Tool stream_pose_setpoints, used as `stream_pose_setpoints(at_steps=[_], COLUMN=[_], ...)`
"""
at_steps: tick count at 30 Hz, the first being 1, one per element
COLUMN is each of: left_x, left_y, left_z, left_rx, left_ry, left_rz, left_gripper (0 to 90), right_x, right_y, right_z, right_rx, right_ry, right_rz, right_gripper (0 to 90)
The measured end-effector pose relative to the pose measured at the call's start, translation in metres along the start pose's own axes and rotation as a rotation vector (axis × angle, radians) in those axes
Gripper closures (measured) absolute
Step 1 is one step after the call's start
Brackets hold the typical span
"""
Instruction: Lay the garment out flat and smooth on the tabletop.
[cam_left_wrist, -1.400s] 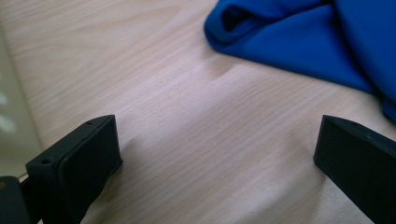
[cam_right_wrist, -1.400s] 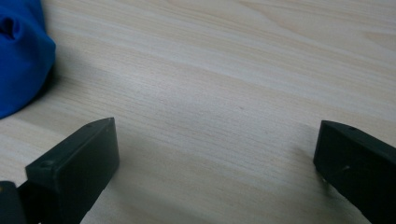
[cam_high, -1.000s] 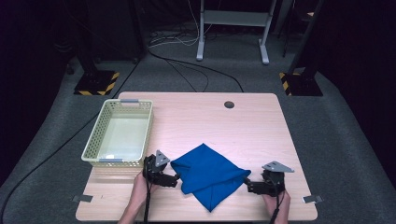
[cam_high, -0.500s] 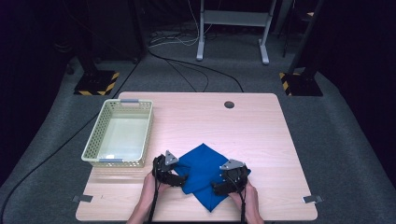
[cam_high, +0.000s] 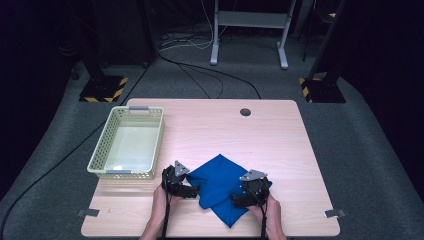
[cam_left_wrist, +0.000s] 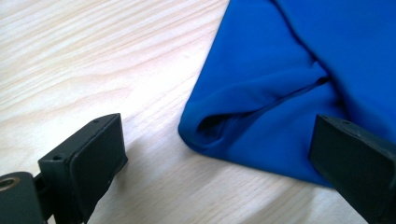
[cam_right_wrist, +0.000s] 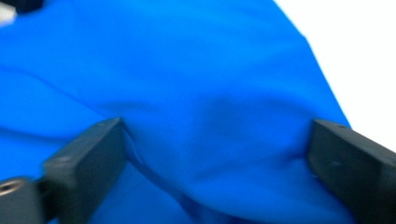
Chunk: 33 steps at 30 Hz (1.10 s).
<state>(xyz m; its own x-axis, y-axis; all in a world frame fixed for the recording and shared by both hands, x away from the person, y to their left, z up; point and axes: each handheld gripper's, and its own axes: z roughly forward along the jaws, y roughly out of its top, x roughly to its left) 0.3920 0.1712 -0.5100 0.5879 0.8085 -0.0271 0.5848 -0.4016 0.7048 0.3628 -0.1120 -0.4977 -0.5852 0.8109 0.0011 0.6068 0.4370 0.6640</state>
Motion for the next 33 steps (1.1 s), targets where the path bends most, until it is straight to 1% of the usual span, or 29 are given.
stream_pose_setpoints(at_steps=[1,2,3,5,8,9,10,12,15,16,20,21,22,23,24,25,26,28,30,33], left_x=[0.000,0.001,0.001,0.001,0.001,0.001,0.001,0.001,0.001,0.001,0.001,0.001,0.001,0.001,0.001,0.001,0.001,0.001,0.001,0.001], left_y=[0.000,-0.001,-0.001,-0.001,-0.001,-0.001,-0.001,-0.001,-0.001,-0.001,-0.001,-0.001,-0.001,-0.001,-0.001,-0.001,-0.001,-0.001,-0.001,-0.001], left_z=[0.000,-0.001,-0.001,-0.001,-0.001,-0.001,-0.001,-0.001,-0.001,-0.001,-0.001,-0.001,-0.001,-0.001,-0.001,-0.001,-0.001,-0.001,-0.001,-0.001], left_rx=[0.000,0.001,0.001,0.001,0.002,0.002,0.002,0.002,0.002,0.002,0.001,0.001,0.001,0.001,0.002,0.001,0.000,0.000,-0.001,0.000], left_ry=[0.000,0.003,0.003,0.003,0.003,0.003,0.002,0.002,0.002,0.002,0.005,0.005,0.005,0.005,0.005,0.004,0.004,0.004,0.003,0.003], left_rz=[0.000,0.004,0.004,0.007,0.007,0.008,0.008,0.008,0.006,0.006,0.001,0.001,0.002,0.001,0.001,0.001,0.002,0.001,0.002,0.003], left_gripper=[3.5,3.5,3.6,3.5,3.4,3.4,3.4,3.4,3.5,3.5,3.5,3.6,3.6,3.6,3.6,3.6,3.9,4.0,4.3,4.3], right_x=[0.000,0.002,0.004,0.011,0.024,0.024,0.032,0.040,0.050,0.053,0.066,0.066,0.073,0.073,0.078,0.078,0.079,0.078,0.077,0.074], right_y=[0.000,0.002,0.004,0.008,0.014,0.014,0.018,0.021,0.023,0.023,0.021,0.021,0.021,0.021,0.020,0.020,0.019,0.019,0.019,0.018], right_z=[0.000,-0.004,-0.006,-0.007,-0.006,-0.006,-0.004,-0.002,0.001,0.002,0.002,0.002,0.005,0.005,0.009,0.009,0.010,0.009,0.007,0.004], right_rx=[0.000,-0.039,-0.045,-0.046,-0.035,-0.035,-0.030,-0.023,-0.009,-0.012,-0.026,-0.026,-0.003,-0.003,0.022,0.022,0.020,0.017,0.007,-0.008], right_ry=[0.000,0.030,0.045,0.069,0.098,0.098,0.120,0.132,0.141,0.157,0.185,0.185,0.183,0.183,0.162,0.162,0.149,0.138,0.146,0.164], right_rz=[0.000,0.008,0.001,-0.022,-0.071,-0.071,-0.100,-0.123,-0.153,-0.159,-0.167,-0.167,-0.191,-0.191,-0.207,-0.207,-0.205,-0.205,-0.201,-0.181], right_gripper=[7.9,12.9,14.1,15.1,15.5,15.5,17.1,17.9,25.5,28.0,28.9,28.9,31.9,31.9,38.9,38.9,46.8,54.9,61.8,69.4])
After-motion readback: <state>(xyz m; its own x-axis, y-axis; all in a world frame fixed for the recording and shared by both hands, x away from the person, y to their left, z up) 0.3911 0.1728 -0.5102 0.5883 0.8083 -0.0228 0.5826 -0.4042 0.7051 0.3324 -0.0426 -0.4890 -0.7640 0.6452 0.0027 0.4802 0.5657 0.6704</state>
